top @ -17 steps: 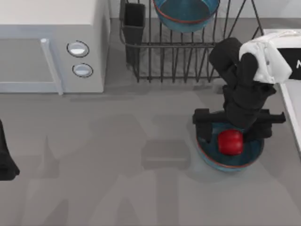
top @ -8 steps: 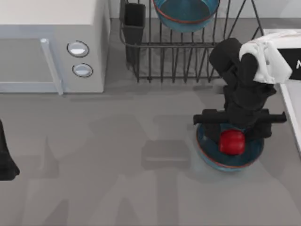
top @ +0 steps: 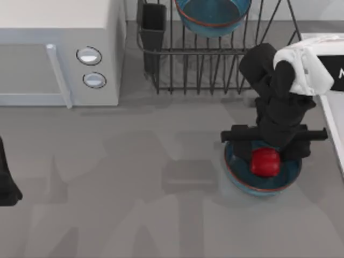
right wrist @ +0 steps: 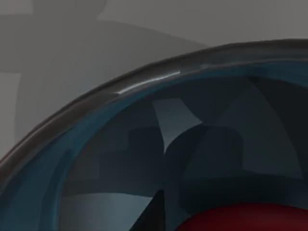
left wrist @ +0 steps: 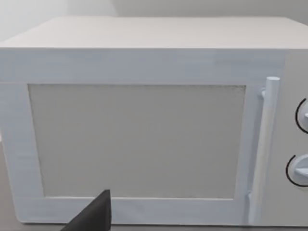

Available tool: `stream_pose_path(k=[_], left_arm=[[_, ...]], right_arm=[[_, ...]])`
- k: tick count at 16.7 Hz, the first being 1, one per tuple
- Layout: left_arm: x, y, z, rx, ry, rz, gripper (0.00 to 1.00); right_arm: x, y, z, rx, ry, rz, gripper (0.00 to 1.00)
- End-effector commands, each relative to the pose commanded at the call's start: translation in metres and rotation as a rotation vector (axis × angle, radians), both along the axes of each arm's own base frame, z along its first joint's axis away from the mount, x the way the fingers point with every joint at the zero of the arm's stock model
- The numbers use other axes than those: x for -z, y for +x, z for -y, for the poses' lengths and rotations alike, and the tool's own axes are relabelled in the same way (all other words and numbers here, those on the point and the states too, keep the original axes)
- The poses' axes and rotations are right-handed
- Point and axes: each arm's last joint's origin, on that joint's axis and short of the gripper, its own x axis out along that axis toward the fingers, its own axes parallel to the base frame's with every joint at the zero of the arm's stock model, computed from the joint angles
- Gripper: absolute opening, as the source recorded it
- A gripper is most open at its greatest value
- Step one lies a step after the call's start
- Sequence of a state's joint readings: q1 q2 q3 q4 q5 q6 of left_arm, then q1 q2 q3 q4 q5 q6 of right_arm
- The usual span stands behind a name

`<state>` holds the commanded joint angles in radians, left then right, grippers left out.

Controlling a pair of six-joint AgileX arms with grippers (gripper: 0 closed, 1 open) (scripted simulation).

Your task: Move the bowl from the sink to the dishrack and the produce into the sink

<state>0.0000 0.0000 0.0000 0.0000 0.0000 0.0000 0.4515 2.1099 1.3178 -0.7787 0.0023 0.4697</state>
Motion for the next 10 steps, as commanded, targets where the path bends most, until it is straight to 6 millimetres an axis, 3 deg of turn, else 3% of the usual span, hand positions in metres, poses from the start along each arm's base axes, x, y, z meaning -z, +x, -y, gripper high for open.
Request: stream_pose_path(k=[3, 4, 7, 10], left_arm=[[0.0, 0.0, 0.0, 0.0, 0.0, 0.0, 1.0], [0.0, 0.0, 0.0, 0.0, 0.0, 0.0, 1.0], [0.0, 0.0, 0.0, 0.0, 0.0, 0.0, 1.0], [0.0, 0.0, 0.0, 0.0, 0.0, 0.0, 1.0]], right_arm=[[0.0, 0.0, 0.0, 0.0, 0.0, 0.0, 0.0], [-0.031, -0.001, -0.001, -0.004, 0.003, 0.052, 0.0], [-0.044, 0.001, -0.003, -0.003, 0.006, 0.059, 0.0], [-0.075, 0.003, -0.004, -0.006, 0.0, 0.045, 0.0]])
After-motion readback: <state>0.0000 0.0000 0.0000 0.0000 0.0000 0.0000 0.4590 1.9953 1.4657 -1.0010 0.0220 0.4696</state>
